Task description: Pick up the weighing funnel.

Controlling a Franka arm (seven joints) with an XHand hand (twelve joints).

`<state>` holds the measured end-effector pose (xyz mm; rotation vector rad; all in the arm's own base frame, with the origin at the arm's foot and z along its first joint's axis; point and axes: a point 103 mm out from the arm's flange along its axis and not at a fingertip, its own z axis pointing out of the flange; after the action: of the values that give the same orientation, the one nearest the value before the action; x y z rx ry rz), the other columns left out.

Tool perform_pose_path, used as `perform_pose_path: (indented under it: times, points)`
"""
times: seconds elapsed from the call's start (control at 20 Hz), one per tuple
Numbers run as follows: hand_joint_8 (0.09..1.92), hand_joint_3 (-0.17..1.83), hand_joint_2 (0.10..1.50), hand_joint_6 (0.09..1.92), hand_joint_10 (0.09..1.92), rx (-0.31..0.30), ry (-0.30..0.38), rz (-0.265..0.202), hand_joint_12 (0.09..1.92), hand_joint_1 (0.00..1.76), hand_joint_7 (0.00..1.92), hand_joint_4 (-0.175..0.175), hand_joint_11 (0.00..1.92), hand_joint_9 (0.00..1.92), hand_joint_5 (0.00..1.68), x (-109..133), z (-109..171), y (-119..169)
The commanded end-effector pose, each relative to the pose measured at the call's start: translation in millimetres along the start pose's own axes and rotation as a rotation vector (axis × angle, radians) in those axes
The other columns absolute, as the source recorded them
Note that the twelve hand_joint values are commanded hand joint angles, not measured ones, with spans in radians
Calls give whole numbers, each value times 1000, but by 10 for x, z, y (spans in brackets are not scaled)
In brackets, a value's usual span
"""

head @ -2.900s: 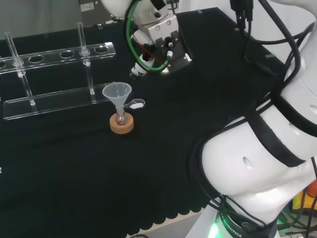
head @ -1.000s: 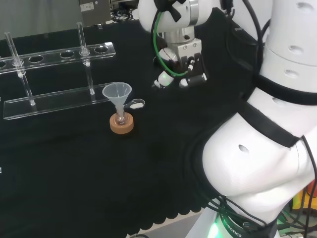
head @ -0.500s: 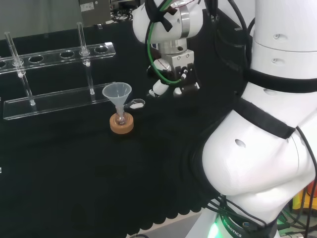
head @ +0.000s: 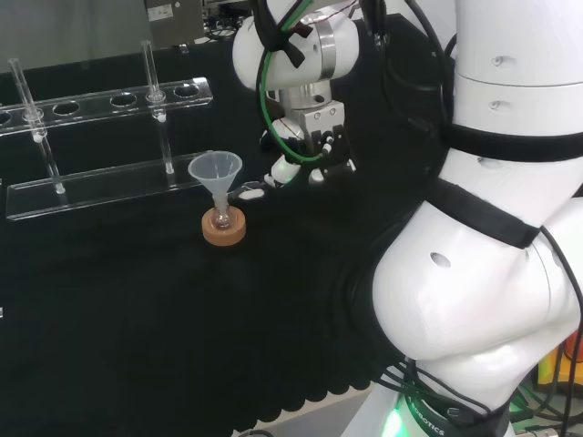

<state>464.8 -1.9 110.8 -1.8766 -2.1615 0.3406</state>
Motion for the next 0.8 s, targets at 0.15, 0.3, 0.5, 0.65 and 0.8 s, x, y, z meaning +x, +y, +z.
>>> perform_pose_path:
  times: [0.15,0.3,0.5,0.65,0.8]
  points:
    - [710,526,704,87,597,9,-6,-17,1345,803,438,-65,322,616,524,115,113,127]
    - [710,528,703,87,596,9,4,-24,1344,806,439,-65,322,617,527,76,121,134]
    - [710,531,702,87,595,27,-7,-26,1344,808,439,-65,322,617,529,152,193,209]
    - [710,534,700,87,594,33,-3,-31,1343,809,439,-65,321,618,531,188,263,249]
    - [710,536,699,87,594,37,-6,-34,1343,810,440,-65,321,618,531,210,300,273]
